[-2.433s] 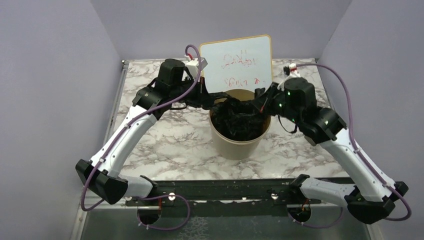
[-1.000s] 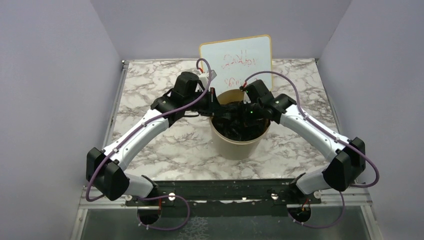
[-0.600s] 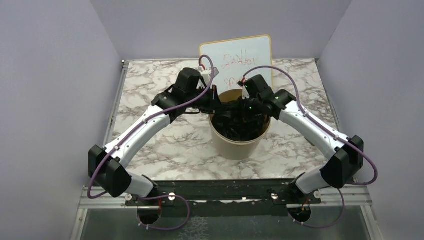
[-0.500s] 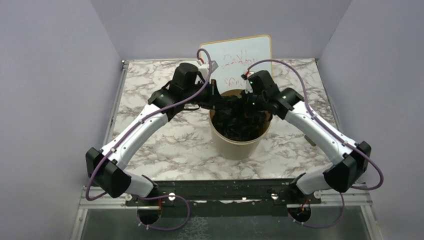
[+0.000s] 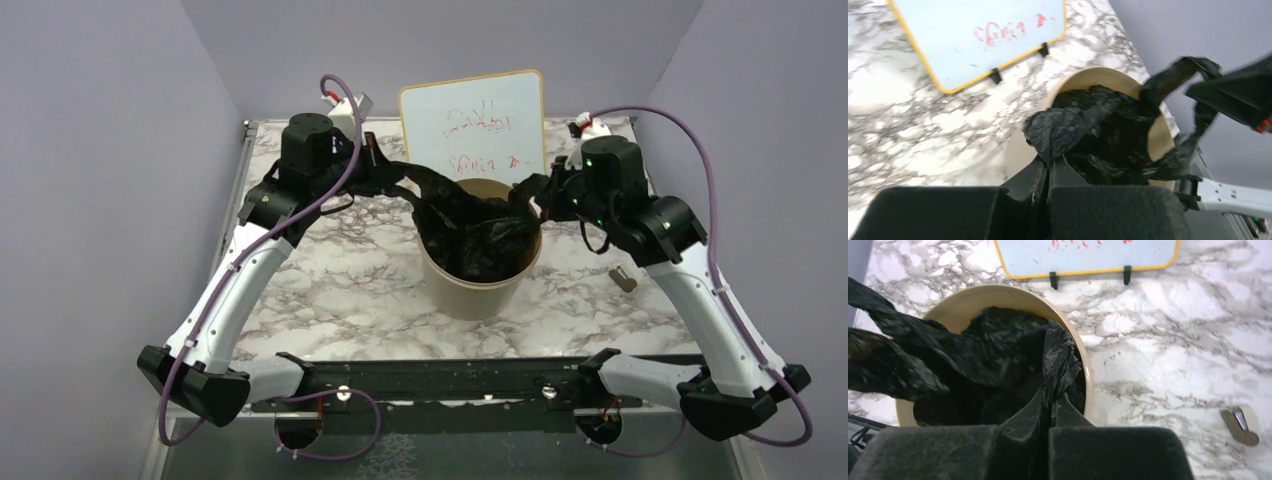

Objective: Put the trash bags into the trash bin

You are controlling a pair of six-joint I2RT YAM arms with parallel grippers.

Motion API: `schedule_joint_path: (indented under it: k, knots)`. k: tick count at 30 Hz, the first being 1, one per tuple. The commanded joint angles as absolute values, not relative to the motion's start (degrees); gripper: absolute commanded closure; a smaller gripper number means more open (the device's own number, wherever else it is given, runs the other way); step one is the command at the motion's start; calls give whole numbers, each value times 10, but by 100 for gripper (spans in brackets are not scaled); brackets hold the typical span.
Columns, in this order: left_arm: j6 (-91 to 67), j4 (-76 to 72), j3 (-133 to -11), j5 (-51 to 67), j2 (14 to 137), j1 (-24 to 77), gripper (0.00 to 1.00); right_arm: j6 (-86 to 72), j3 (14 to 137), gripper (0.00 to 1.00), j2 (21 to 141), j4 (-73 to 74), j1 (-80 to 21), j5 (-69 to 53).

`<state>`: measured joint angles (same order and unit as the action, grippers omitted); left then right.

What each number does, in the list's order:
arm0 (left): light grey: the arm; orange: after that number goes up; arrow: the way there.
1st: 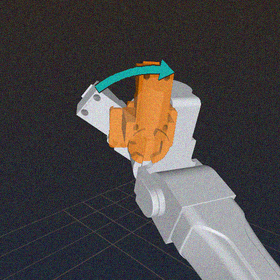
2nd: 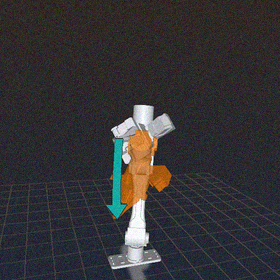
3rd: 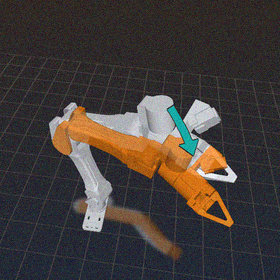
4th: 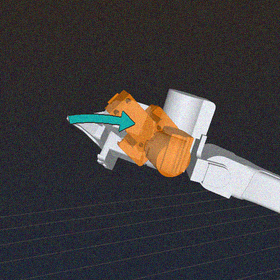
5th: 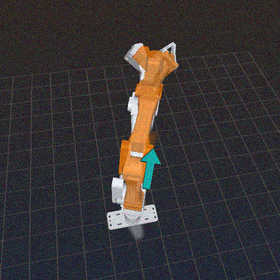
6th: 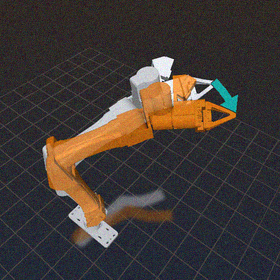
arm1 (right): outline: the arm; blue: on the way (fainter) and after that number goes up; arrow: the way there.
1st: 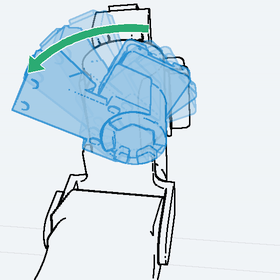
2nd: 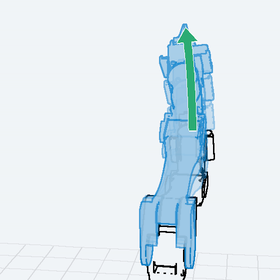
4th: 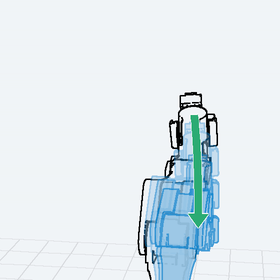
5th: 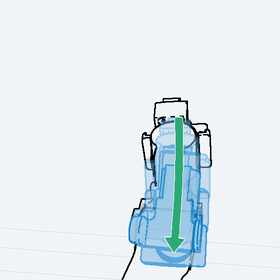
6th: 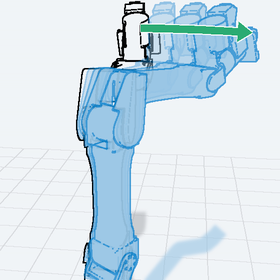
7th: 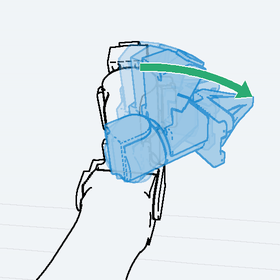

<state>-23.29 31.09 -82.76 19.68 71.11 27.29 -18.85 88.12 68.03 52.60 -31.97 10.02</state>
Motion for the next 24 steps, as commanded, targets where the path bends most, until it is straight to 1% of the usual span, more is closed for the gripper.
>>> schedule_joint_path:
  k: [1, 6, 10, 14, 17, 24]
  knots:
    - [-217, 338, -820, 202, 706, 227, 100, -237, 835, 98, 623, 551, -299, 85]
    - [-219, 326, -813, 257, 722, 219, 100, -271, 793, 98, 596, 564, -291, 113]
    - [-229, 326, -792, 296, 739, 220, 100, -286, 764, 99, 614, 614, -287, 211]
    - [-230, 317, -761, 300, 726, 220, 100, -273, 741, 99, 609, 625, -279, 261]
    - [-231, 311, -740, 303, 723, 220, 100, -260, 736, 98, 619, 615, -276, 239]
    - [-253, 285, -689, 312, 716, 220, 100, -214, 686, 99, 641, 545, -275, 107]
